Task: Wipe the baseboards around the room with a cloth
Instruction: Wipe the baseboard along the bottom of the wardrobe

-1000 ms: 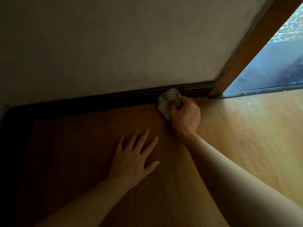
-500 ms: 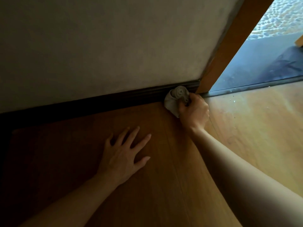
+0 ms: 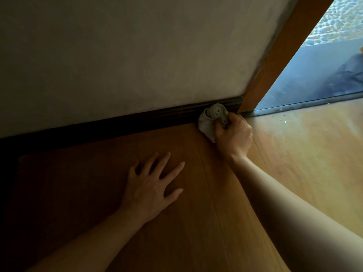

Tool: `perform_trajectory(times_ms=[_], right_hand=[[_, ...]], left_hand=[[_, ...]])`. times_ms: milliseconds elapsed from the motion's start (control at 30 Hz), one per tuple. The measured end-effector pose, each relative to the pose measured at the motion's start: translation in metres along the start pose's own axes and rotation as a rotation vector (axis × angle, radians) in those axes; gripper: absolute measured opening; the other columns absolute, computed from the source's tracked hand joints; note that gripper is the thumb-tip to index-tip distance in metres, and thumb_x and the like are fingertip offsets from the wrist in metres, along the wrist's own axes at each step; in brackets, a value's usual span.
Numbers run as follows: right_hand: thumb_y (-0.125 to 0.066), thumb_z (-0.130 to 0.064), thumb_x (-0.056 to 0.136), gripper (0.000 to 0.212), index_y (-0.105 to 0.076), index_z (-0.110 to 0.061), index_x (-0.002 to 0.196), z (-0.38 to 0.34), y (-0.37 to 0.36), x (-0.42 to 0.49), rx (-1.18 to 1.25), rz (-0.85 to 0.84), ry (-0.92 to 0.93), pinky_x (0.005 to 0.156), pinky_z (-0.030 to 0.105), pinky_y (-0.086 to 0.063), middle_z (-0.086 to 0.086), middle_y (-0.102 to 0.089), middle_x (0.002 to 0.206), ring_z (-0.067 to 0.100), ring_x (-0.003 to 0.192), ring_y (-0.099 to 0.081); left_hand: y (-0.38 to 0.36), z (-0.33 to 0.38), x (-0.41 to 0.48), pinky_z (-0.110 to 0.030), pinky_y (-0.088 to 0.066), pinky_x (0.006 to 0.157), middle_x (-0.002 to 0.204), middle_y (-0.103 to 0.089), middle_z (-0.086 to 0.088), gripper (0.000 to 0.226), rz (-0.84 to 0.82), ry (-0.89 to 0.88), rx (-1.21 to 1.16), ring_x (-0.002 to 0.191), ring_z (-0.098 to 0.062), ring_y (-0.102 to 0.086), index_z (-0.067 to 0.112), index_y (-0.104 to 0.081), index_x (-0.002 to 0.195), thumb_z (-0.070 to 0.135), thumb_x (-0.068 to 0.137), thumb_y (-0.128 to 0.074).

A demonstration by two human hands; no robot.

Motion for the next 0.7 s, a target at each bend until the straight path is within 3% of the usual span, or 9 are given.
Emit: perform_trajectory(times_ms=[167,367,467,600,700], right_hand=[[-0.062,-0.036,0.089,0.019,-0.067,-0.02,0.097,-0.024,-0.015,-0.013,0.023,-0.107,0.158,0.062,0.028,-0.037,-0.001,-0.063,0.096,0.022,0.079,-0.061],[-0.062,-0.035,0.087,0.019,-0.067,-0.017,0.093,0.029,0.014,0.026,-0.015,-0.028,0.017,0.063,0.029,-0.034,0.008,-0.066,0.091,0.032,0.083,-0.063],[-0.062,-0.033,0.086,0.02,-0.07,-0.017,0.095,0.053,0.031,0.043,-0.06,0.029,-0.039,0.064,0.028,-0.033,0.01,-0.068,0.09,0.033,0.085,-0.062],[-0.064,-0.031,0.086,0.019,-0.07,-0.015,0.094,0.053,0.032,0.048,-0.067,0.0,0.02,0.063,0.028,-0.032,0.01,-0.067,0.088,0.033,0.081,-0.062],[-0.063,-0.032,0.086,0.021,-0.071,-0.016,0.097,0.057,0.034,0.049,-0.063,0.011,0.007,0.063,0.027,-0.033,0.01,-0.069,0.089,0.033,0.083,-0.063]], left_hand=[[0.008,0.007,0.009,-0.057,-0.028,0.111,0.167,-0.016,0.004,0.07,0.035,0.038,-0.028,0.149,-0.027,-0.023,0.054,-0.006,0.154,0.079,0.089,-0.012],[0.009,0.014,0.02,-0.062,-0.036,0.105,0.16,-0.036,-0.002,0.07,0.046,0.018,0.004,0.14,-0.034,-0.039,0.047,-0.028,0.154,0.076,0.09,-0.024],[0.009,0.014,0.021,-0.063,-0.039,0.102,0.158,-0.039,-0.003,0.07,0.043,0.03,0.01,0.139,-0.035,-0.042,0.046,-0.031,0.153,0.075,0.09,-0.024],[0.006,0.014,0.02,-0.062,-0.032,0.109,0.165,-0.025,0.001,0.071,0.03,0.04,0.008,0.146,-0.033,-0.03,0.052,-0.014,0.155,0.078,0.089,-0.012],[0.01,0.016,0.02,-0.063,-0.036,0.105,0.162,-0.031,-0.001,0.072,0.02,0.049,-0.013,0.144,-0.034,-0.035,0.049,-0.023,0.155,0.077,0.089,-0.015]])
Point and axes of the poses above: each hand's wrist, its own x-axis towards the middle knuckle, its own y-axis out of the back of the hand, z = x × y, the point moved 5 cm from there along x, towards the middle knuckle
